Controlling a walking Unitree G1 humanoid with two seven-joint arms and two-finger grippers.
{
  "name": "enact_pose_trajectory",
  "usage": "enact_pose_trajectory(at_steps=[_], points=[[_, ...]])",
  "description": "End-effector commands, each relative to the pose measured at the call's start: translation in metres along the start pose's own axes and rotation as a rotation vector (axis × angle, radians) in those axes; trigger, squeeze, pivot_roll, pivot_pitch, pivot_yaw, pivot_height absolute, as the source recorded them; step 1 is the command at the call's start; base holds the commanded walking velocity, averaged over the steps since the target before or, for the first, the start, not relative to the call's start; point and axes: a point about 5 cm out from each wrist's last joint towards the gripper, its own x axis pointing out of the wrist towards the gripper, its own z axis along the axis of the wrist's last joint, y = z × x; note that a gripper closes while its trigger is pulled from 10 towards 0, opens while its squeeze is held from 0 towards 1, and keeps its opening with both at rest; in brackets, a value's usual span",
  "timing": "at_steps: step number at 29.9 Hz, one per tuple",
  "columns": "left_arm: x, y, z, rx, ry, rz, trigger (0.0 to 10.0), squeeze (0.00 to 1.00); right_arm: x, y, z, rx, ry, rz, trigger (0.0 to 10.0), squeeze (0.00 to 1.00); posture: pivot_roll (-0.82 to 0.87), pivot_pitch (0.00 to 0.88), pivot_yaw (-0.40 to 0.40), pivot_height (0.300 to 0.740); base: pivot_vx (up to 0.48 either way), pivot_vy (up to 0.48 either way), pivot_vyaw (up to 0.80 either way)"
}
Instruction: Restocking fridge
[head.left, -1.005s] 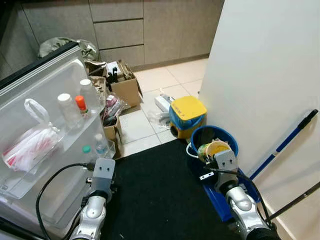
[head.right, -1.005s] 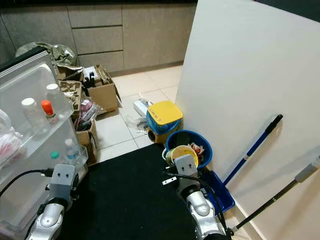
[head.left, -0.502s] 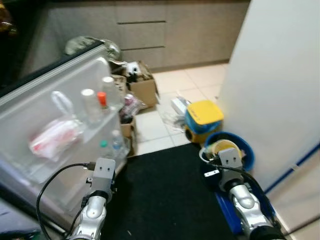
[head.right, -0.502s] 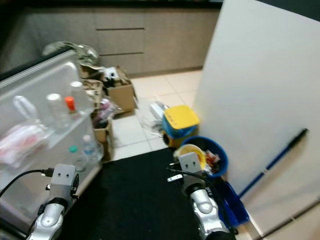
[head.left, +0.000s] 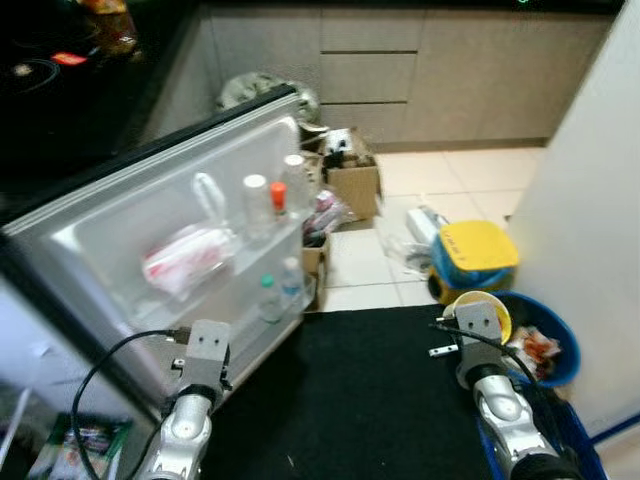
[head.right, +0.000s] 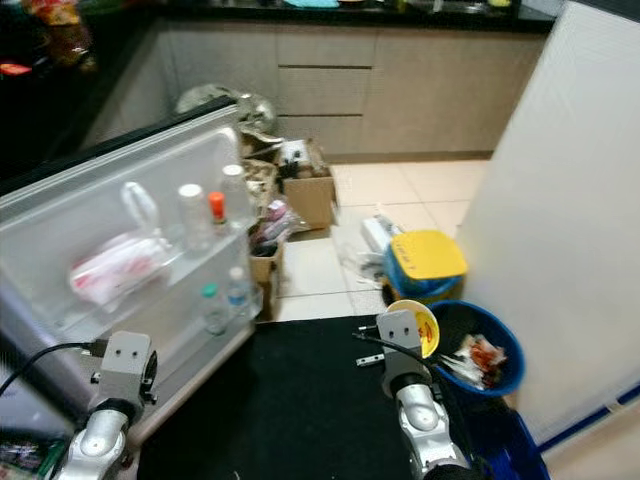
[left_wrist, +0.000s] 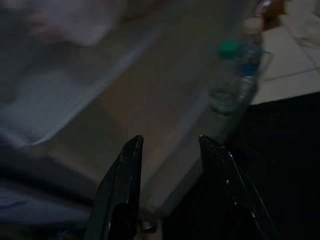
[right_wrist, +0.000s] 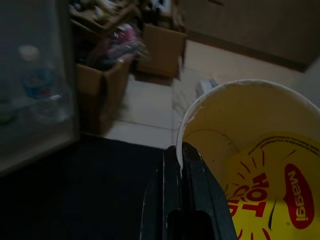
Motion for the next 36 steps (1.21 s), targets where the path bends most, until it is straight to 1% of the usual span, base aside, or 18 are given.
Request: enact_pose_trajectory(at_steps=[1,13,24,36], points=[[-0.003,-0.003,-0.007,0.003,0.03,-0.013,10.0,0.0,-0.001,0.001,-0.004,-0.005,0.025,-0.006,10.0,0.0,-0.01,0.0,-0.056,0.74,0.0,0.0,0.8],[-0.003,-0.003,-0.007,0.004,0.031,-0.013,10.0,0.0,0.0,-0.001,-0.003,-0.013,0.025,-0.016,10.0,0.0,-0.01,0.0,-0.056,0.74,0.0,0.0,0.8],[-0.004,-0.003,-0.008,0.006,0.032,-0.013,10.0,0.0,0.001,-0.013,-0.002,-0.021,0.029,-0.041,10.0,0.0,-0.01,0.0,-0.055,0.74,0.0,0.0,0.8],[-0.003,-0.003,-0.007,0.007,0.031,-0.013,10.0,0.0,0.002,-0.013,-0.002,-0.026,0.028,-0.036,10.0,0.0,-0.01,0.0,-0.055,0.74,0.0,0.0,0.8]])
